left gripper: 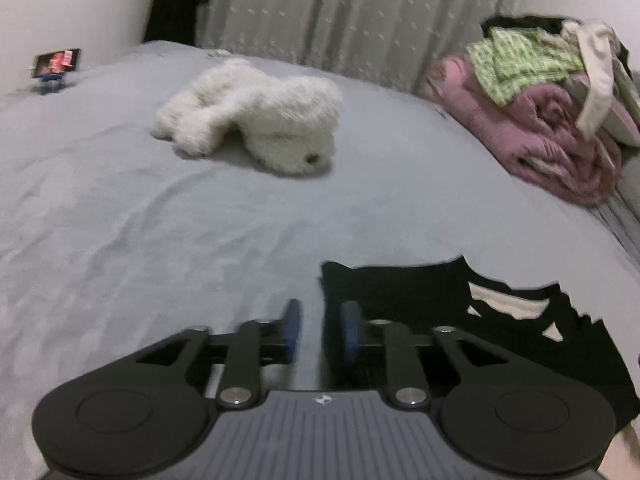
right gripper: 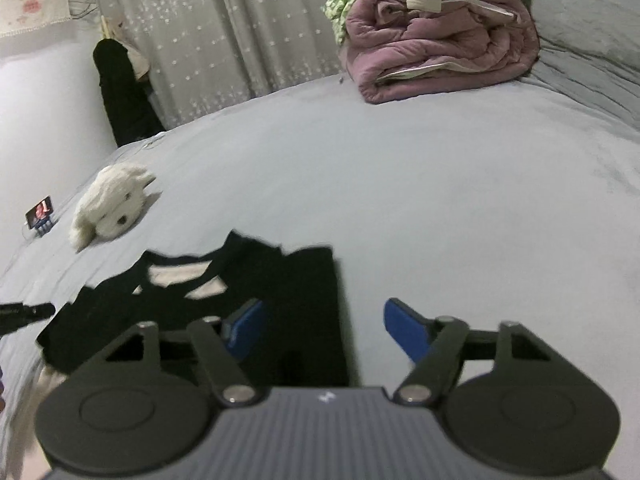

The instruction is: Fold clothes

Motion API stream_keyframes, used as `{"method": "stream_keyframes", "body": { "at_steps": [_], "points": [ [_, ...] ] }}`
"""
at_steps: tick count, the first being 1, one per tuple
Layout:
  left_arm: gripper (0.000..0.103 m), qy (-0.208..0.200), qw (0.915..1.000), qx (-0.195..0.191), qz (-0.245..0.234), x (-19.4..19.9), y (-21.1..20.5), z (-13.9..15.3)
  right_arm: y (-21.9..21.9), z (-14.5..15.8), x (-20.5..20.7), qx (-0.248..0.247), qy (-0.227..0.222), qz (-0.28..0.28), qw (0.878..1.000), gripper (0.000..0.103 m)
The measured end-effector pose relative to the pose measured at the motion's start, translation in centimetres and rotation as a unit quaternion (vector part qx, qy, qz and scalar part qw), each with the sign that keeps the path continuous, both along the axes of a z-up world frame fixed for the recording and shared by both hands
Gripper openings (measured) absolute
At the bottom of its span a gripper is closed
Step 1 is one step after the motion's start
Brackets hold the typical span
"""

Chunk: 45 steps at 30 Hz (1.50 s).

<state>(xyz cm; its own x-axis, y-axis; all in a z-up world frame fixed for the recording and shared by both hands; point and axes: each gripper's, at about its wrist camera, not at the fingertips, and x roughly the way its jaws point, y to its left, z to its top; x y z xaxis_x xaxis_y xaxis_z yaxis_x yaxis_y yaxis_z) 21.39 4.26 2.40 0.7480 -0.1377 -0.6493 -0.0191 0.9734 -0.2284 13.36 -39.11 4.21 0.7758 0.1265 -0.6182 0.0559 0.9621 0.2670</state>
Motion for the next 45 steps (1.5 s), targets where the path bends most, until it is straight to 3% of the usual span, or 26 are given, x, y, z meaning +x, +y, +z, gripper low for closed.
{"method": "stream_keyframes", "body": {
  "at_steps": [4,5,7,8,9,11,12,14,20,22,24,26,29,32,35,36,41,45],
  "points": [
    [0.030,0.004,0.9992,0.038,-0.009,0.8,-1.8,-1.0,0.7,-0.6,2.6,-0.015,0.010,0.030,0.999,0.065],
    [0.016,-0.002,0.9985,0.053,-0.015,0.8,-2.2,-1.1,1.0,-1.0,3.4,-0.027,0.016,0.036,0.999,0.062],
    [0.013,-0.016,0.9970,0.073,-0.019,0.4,-2.8,-1.1,1.6,-1.9,5.1,-0.048,0.036,0.048,0.997,0.042],
    [0.011,-0.023,0.9961,0.083,-0.020,0.3,-3.0,-1.0,1.9,-2.5,5.5,-0.054,0.046,0.053,0.996,0.019],
    [0.011,-0.032,0.9961,0.080,-0.017,0.0,-2.9,-0.9,2.0,-2.7,5.6,-0.057,0.047,0.053,0.996,0.012],
    [0.010,-0.054,0.9965,0.064,-0.004,-0.5,-2.4,-0.4,2.1,-2.7,5.0,-0.059,0.028,0.043,0.997,0.008],
    [0.003,-0.063,0.9962,0.060,0.002,-0.7,-2.2,-0.3,1.8,-2.3,4.5,-0.049,0.014,0.030,0.998,0.008],
    [0.003,-0.073,0.9944,0.075,0.014,-0.8,-2.2,-0.3,1.2,-2.0,4.0,-0.022,-0.002,0.007,1.000,0.008],
    [0.003,-0.073,0.9941,0.078,0.021,-0.8,-1.8,-1.3,1.6,-4.3,4.8,-0.033,0.025,-0.020,0.999,0.010],
    [0.003,-0.074,0.9935,0.086,0.015,-0.8,-2.0,-1.3,1.5,-4.1,4.8,-0.032,0.031,-0.028,0.999,0.014],
    [0.004,-0.076,0.9930,0.090,0.007,-0.9,-2.0,-1.1,1.2,-3.3,4.5,-0.046,0.032,-0.034,0.998,0.025],
    [0.005,-0.075,0.9943,0.075,0.012,-0.8,-1.6,-0.8,0.9,-1.9,3.4,-0.063,0.022,-0.037,0.997,0.025],
    [0.005,-0.075,0.9956,0.050,0.026,-1.0,-1.0,-0.4,1.4,-0.2,1.3,-0.070,0.004,0.004,0.998,0.024],
    [0.005,-0.069,0.9947,0.071,0.028,-1.3,-1.1,-0.7,3.0,-0.6,-0.3,-0.075,0.014,0.062,0.995,0.024],
    [0.005,-0.054,0.9945,0.087,0.023,-1.6,-1.2,-1.4,4.1,-3.3,-0.9,-0.108,0.051,0.067,0.991,0.024],
    [0.005,-0.051,0.9950,0.081,0.027,-1.7,-0.9,-1.2,3.9,-3.7,-1.2,-0.099,0.042,0.061,0.992,0.024],
    [0.005,-0.053,0.9970,0.047,0.030,-3.0,0.3,0.8,3.5,-3.1,-1.1,-0.087,0.045,0.057,0.994,0.025],
    [0.005,-0.071,0.9951,0.068,-0.013,-5.0,-1.1,1.7,4.1,-2.0,-1.6,-0.074,0.024,0.066,0.995,0.030]
  ]
}}
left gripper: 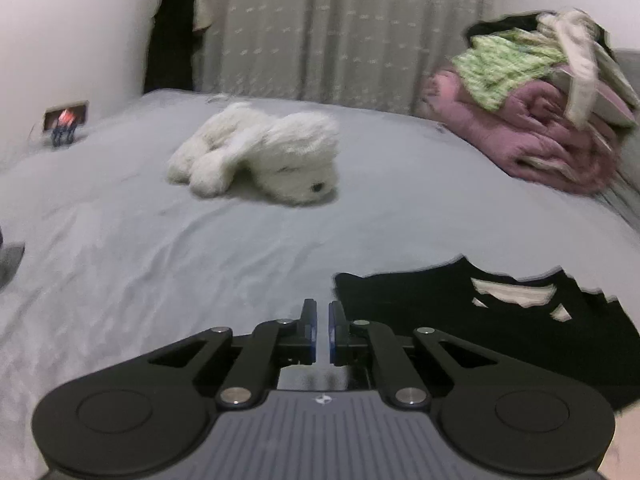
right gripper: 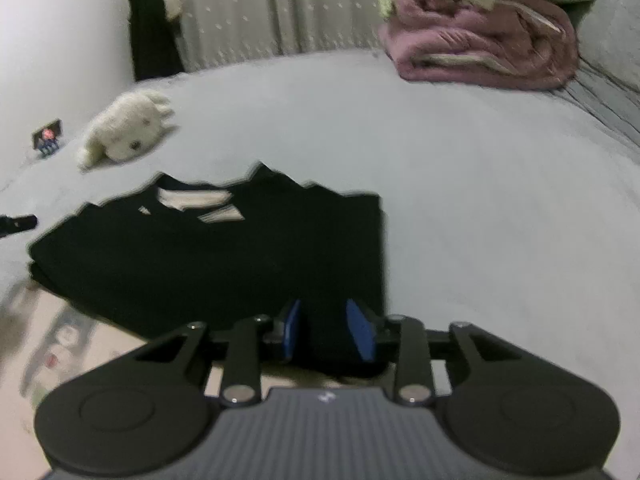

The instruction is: Fold clothes

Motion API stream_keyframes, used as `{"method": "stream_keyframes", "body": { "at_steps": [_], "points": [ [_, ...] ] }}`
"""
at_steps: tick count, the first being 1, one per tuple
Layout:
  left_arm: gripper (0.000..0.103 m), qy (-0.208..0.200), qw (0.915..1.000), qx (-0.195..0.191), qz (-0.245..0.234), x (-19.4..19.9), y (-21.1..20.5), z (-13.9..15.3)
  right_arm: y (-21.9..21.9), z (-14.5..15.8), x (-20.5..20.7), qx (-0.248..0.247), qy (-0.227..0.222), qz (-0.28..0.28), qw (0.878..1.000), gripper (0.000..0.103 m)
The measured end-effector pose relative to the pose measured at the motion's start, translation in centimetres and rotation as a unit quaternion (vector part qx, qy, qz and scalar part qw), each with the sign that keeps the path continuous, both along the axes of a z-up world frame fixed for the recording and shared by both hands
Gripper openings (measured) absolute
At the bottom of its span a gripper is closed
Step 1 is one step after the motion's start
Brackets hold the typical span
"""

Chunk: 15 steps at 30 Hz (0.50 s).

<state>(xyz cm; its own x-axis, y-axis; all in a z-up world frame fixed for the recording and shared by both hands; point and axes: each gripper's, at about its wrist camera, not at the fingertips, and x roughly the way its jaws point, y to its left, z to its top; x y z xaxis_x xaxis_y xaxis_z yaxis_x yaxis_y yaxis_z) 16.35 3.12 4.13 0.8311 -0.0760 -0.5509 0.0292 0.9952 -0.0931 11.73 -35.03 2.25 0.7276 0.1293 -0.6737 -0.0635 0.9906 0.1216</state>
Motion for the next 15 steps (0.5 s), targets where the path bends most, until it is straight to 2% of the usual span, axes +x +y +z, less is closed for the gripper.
{"method": "stream_keyframes", "body": {
  "at_steps": [3,5,7,10,15],
  "points": [
    [0.010,0.000,0.9991,0.016,-0.040,-0.4,-1.9,-0.6,1.4,0.1,0.3,0.005,0.001,0.023,1.000,0.030],
    [0.010,0.018,0.9981,0.029,-0.051,-0.3,-2.7,-1.5,2.2,-1.0,0.6,-0.014,0.026,0.027,0.999,0.030],
    [0.010,0.038,0.9967,0.039,-0.061,-0.4,-3.2,-2.4,2.7,-1.2,0.5,-0.028,0.020,0.030,0.999,0.030],
    [0.010,0.037,0.9952,0.056,-0.072,-0.9,-3.2,-3.0,3.0,-0.9,0.3,-0.039,0.020,0.036,0.998,0.031],
    [0.010,0.051,0.9962,0.025,-0.066,-0.7,-2.7,-2.9,4.0,-1.2,0.3,-0.048,0.019,0.050,0.997,0.035]
  ]
}}
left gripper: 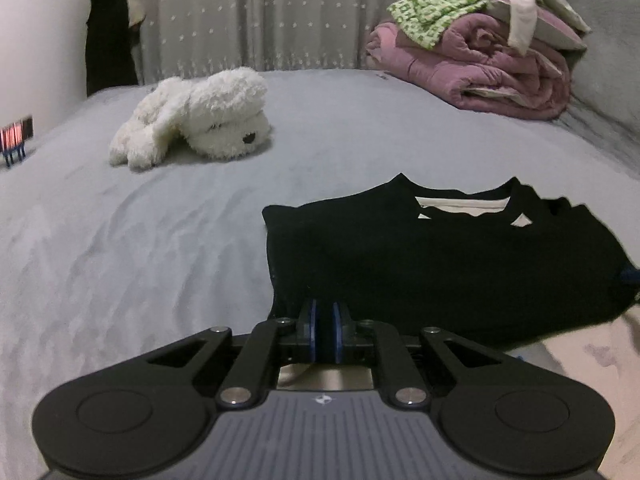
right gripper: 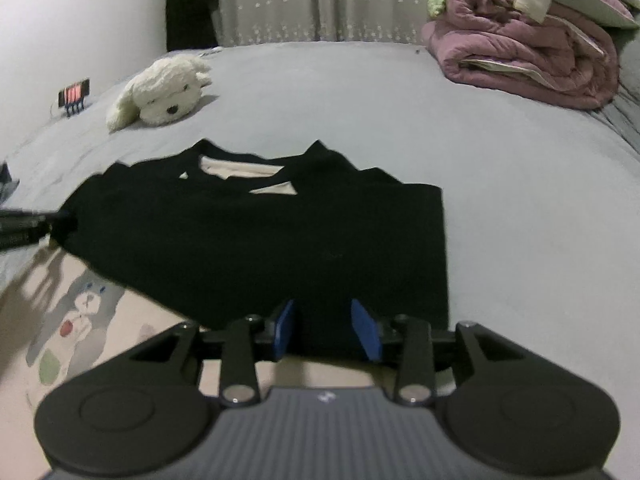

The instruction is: Fold clothes

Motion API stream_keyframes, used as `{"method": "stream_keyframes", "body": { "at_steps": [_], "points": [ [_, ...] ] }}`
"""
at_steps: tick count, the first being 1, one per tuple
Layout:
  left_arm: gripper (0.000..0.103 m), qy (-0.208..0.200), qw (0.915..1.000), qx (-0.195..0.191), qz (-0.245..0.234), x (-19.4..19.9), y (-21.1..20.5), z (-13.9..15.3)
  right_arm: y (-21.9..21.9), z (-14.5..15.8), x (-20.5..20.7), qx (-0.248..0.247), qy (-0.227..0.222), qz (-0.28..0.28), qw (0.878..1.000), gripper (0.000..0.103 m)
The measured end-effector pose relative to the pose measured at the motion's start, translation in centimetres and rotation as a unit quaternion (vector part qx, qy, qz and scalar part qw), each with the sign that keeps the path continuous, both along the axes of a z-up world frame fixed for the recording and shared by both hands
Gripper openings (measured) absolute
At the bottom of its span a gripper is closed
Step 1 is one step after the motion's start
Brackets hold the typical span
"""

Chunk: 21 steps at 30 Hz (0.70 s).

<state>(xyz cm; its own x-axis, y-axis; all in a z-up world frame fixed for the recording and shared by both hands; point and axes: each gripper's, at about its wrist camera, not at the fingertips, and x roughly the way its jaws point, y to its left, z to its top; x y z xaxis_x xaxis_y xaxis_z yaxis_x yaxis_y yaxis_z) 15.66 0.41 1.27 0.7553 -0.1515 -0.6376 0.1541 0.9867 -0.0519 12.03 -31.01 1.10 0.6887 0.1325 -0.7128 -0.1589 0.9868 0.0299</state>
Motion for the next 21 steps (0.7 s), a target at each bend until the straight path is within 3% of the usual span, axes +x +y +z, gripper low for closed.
{"method": "stream_keyframes", "body": {
  "at_steps": [7,14,21],
  "points": [
    [0.010,0.011,0.9997,-0.022,0.009,0.3,0.4,0.0,1.6,0.7,0.8,0.011,-0.015,0.023,1.000,0.037],
    [0.010,0.016,0.9994,-0.026,0.015,0.2,0.5,0.0,6.2,-0.1,4.3,0.009,-0.012,0.040,0.999,0.039],
    [0.010,0.024,0.9989,-0.036,0.018,0.4,0.8,0.1,7.5,-1.0,8.3,-0.006,-0.015,0.002,1.000,0.042]
  ]
}}
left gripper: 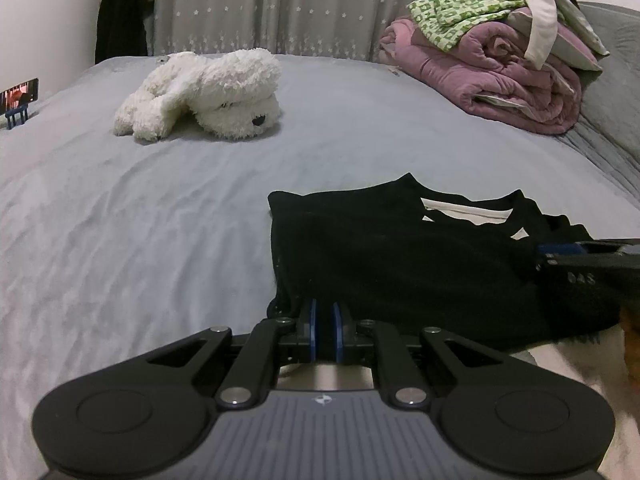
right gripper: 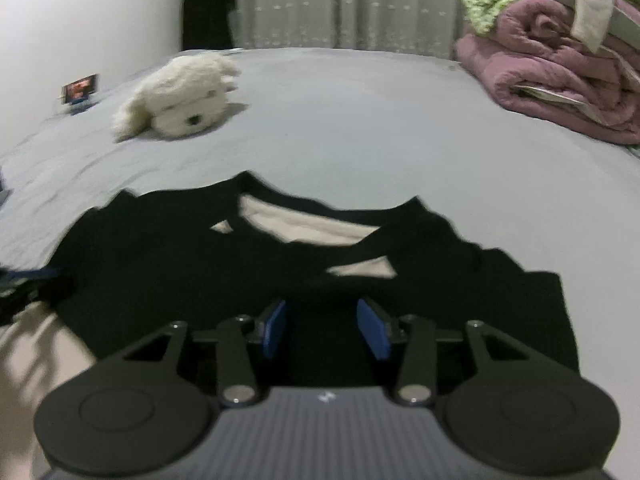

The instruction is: Fold clothes

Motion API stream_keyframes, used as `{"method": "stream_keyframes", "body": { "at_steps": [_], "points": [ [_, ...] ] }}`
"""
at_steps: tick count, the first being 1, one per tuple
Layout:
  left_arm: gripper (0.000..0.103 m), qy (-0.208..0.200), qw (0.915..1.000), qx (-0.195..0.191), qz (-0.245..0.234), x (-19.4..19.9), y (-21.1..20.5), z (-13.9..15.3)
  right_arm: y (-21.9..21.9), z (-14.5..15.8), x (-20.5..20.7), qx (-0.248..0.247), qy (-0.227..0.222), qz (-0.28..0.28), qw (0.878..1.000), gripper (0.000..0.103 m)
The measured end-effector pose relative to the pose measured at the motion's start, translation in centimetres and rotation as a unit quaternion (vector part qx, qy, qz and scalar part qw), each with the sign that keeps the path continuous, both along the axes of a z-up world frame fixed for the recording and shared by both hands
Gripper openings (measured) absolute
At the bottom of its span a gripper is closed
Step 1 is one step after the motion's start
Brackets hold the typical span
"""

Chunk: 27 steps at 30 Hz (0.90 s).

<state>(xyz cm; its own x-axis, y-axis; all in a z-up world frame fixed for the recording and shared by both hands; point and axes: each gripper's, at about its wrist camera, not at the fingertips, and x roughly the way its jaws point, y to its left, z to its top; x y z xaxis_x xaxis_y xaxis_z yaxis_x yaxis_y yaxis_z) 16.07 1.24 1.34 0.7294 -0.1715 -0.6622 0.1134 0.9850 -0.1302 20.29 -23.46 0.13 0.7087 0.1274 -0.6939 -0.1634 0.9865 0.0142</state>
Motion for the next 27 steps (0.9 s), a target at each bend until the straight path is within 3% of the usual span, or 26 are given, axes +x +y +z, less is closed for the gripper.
{"method": "stream_keyframes", "body": {
  "at_steps": [5,11,15,21,27],
  "points": [
    [0.010,0.003,1.0000,-0.008,0.003,0.0,0.2,0.1,-0.3,0.3,0.2,-0.002,0.000,-0.041,0.999,0.043],
    [0.011,0.003,0.9999,-0.011,0.005,-0.1,0.1,0.3,1.0,1.7,-3.4,0.017,-0.015,-0.002,1.000,0.045],
    [0.011,0.004,1.0000,-0.004,0.002,0.0,0.0,0.1,1.3,0.4,-4.7,-0.003,-0.005,0.007,1.000,0.048],
    [0.011,0.005,1.0000,0.001,0.002,0.0,-0.1,0.0,-1.1,1.3,-6.2,0.026,0.000,0.004,1.000,0.051],
    [0.011,0.004,1.0000,0.006,0.001,0.0,-0.3,-0.1,-3.4,0.7,-7.6,0.006,0.007,-0.006,1.000,0.051]
  ]
}}
